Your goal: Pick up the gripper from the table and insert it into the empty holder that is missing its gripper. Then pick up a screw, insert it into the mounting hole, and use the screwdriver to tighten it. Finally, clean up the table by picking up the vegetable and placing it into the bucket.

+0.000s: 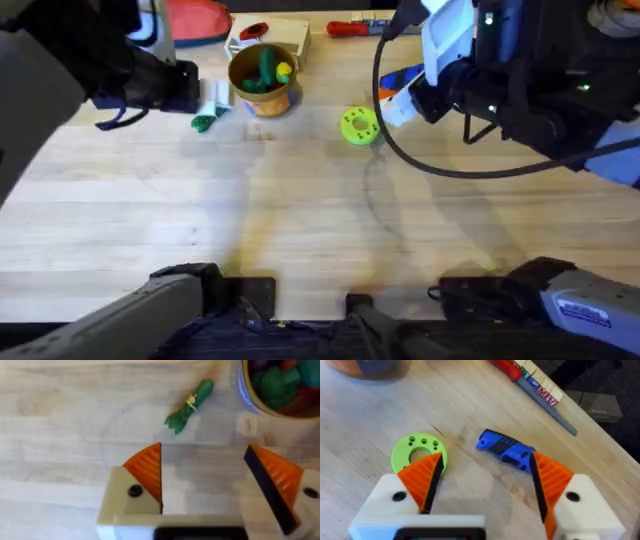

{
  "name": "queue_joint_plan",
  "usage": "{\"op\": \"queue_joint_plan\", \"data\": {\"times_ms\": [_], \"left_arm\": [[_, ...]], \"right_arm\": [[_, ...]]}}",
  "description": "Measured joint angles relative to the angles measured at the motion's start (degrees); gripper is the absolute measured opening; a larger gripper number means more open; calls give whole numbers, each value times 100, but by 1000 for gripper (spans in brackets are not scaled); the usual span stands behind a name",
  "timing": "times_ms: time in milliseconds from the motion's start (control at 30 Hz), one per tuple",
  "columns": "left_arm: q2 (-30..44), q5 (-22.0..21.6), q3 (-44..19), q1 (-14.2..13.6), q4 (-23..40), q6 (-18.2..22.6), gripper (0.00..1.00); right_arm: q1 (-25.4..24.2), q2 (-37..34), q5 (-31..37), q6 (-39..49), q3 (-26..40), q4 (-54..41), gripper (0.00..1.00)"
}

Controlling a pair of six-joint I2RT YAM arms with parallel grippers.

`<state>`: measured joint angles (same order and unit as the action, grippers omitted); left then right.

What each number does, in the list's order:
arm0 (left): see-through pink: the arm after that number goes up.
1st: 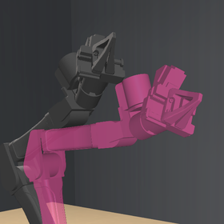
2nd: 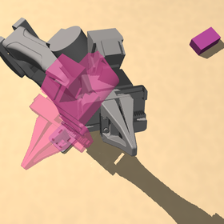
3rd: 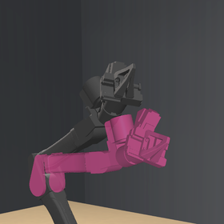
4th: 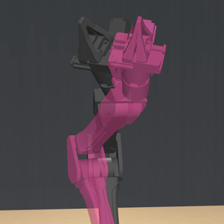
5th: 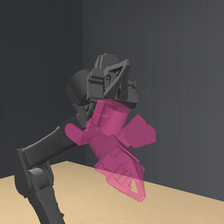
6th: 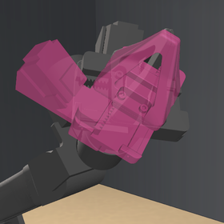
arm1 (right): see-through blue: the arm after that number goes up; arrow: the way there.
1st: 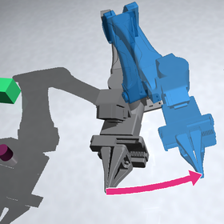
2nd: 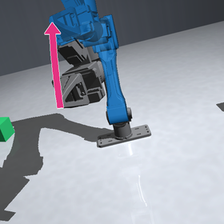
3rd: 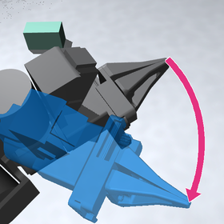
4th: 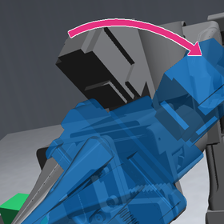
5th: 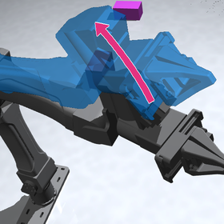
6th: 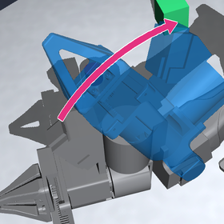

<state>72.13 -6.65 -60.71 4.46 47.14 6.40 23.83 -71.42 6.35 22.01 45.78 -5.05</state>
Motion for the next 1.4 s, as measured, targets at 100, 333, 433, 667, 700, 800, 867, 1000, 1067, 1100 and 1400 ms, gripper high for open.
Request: {"op": "queue_joint_plan", "data": {"times_ms": [100,333,433,667,700,800,867,1000,1067,1100,1400], "left_arm": [[325,463,0,394,-558,654,986],[1390,1015,0,989,-1054,2000,986],[1872,1242,0,1108,-1149,2385,987],[2595,1483,0,1124,-1746,2761,990],[2647,1492,0,1124,-1799,2777,986],[2755,1549,0,1124,-1826,2811,744],[2827,1597,0,1123,-1829,2840,610],[2886,1861,-9,1116,-1821,2867,221],[2869,1924,-28,1118,-1796,2889,28],[2869,1926,-32,1118,-1792,2894,19],[2055,1897,-31,1118,-1500,2821,23]], "right_arm": [[0,0,0,-1,0,-70,992],[0,0,0,-18,0,-143,992],[0,0,2,-20,0,-143,994],[0,0,2,-20,0,-143,992],[0,0,2,-23,0,-143,992],[0,0,2,-23,0,-145,992],[0,0,1,-35,0,-145,992],[0,0,2,-40,0,-145,991],[0,0,0,-40,0,-144,992],[0,0,2,-40,0,-145,992],[0,0,2,-146,0,-305,992]]}}
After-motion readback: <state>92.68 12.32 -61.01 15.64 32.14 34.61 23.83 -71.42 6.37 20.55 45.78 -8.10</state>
